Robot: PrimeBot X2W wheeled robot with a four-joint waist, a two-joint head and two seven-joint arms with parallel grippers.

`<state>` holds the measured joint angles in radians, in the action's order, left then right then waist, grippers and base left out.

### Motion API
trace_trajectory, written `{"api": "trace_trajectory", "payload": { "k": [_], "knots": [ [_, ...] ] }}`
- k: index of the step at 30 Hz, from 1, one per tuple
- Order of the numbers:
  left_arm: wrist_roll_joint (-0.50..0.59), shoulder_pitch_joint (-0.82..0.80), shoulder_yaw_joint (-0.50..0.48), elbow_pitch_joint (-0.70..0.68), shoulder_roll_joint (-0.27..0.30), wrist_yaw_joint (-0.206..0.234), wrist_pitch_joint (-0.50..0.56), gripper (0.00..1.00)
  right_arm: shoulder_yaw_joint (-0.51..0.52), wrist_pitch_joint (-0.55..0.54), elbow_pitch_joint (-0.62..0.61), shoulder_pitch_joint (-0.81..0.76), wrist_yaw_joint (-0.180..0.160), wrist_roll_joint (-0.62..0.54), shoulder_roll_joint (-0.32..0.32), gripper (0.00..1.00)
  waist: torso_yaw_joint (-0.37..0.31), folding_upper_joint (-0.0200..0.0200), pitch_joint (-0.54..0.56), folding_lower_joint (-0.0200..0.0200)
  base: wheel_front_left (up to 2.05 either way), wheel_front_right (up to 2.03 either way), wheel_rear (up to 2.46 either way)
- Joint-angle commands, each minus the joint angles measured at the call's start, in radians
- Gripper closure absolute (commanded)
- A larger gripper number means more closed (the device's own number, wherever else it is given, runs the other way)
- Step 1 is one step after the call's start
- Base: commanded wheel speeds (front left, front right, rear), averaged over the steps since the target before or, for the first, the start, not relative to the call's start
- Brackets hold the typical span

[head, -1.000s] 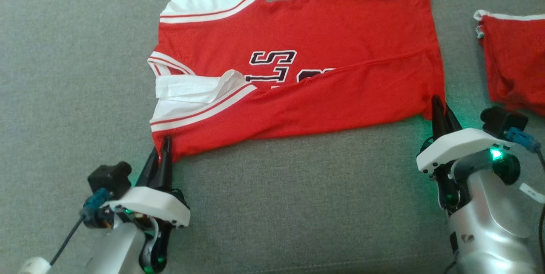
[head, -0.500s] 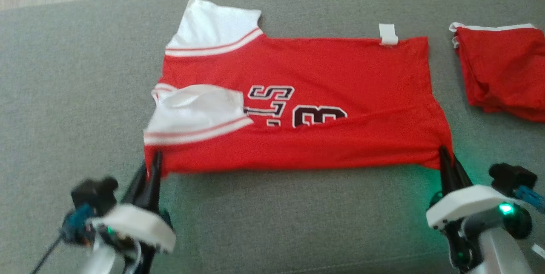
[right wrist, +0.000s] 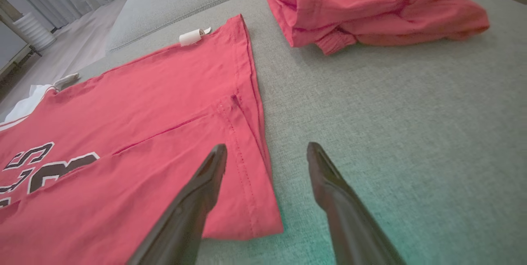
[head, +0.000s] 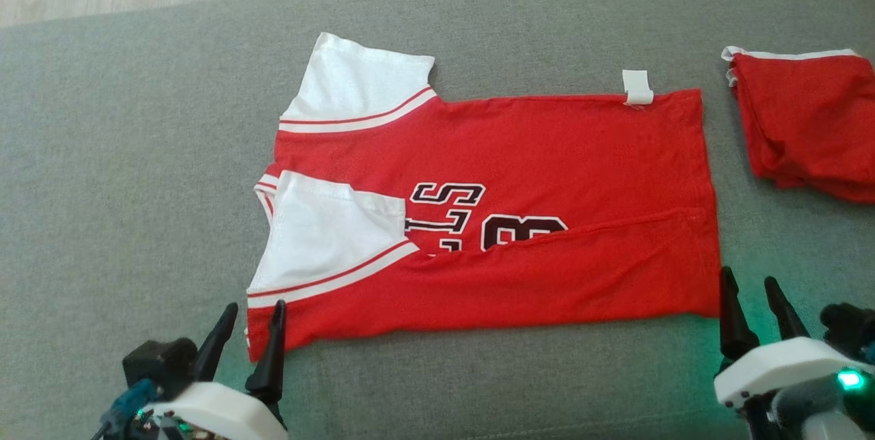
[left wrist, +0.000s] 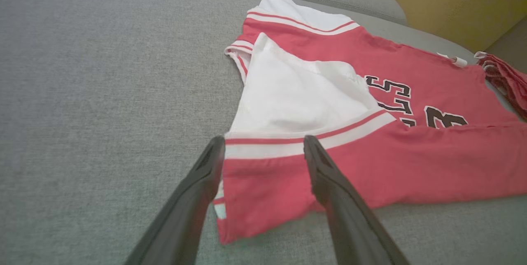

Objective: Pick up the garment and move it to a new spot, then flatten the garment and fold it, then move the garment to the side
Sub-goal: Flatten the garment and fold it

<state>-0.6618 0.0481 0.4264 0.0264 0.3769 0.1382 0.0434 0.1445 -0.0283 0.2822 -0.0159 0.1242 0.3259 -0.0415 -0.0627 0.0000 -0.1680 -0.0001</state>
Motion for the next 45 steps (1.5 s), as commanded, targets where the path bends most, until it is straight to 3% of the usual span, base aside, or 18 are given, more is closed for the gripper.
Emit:
{"api": "trace_trajectory", "payload": {
  "k": [1, 8, 15, 26, 36, 45],
  "knots": [
    [-0.004, -0.018, -0.030, -0.028, 0.014, 0.007, -0.003, 0.00, -0.014, 0.000, -0.041, -0.002, 0.007, 0.006, -0.009, 0.00, -0.002, 0.0000, 0.001, 0.0001, 0.00, 0.00, 0.00],
    [0.012, -0.107, -0.044, -0.065, 0.053, -0.016, 0.014, 0.00, -0.024, 0.010, -0.131, 0.003, 0.007, 0.006, -0.009, 0.00, -0.023, 0.0000, -0.010, 0.0001, 0.00, 0.00, 0.00],
    [0.084, -0.432, -0.056, -0.069, 0.139, -0.076, 0.109, 0.00, -0.067, -0.003, -0.230, 0.100, 0.007, -0.016, -0.009, 0.00, -0.057, 0.0000, -0.062, 0.0001, 0.00, 0.00, 0.00],
    [0.126, -0.935, -0.014, 0.177, 0.192, -0.213, 0.312, 0.00, -0.188, -0.025, -0.231, 0.341, 0.007, -0.044, -0.009, 0.00, -0.177, 0.0000, -0.223, 0.0001, 0.00, 0.00, 0.00],
    [0.184, -1.080, 0.038, 0.445, 0.245, -0.239, 0.384, 0.00, -0.307, 0.022, -0.201, 0.461, 0.007, -0.002, -0.009, 0.00, -0.279, 0.0000, -0.349, 0.0001, 0.00, 0.00, 0.00],
    [0.182, -1.097, 0.068, 0.537, 0.280, -0.252, 0.439, 0.00, -0.324, 0.051, -0.178, 0.482, 0.007, 0.005, -0.009, 0.00, -0.309, 0.0000, -0.375, 0.0001, 0.00, 0.00, 0.00]
  ]
}}
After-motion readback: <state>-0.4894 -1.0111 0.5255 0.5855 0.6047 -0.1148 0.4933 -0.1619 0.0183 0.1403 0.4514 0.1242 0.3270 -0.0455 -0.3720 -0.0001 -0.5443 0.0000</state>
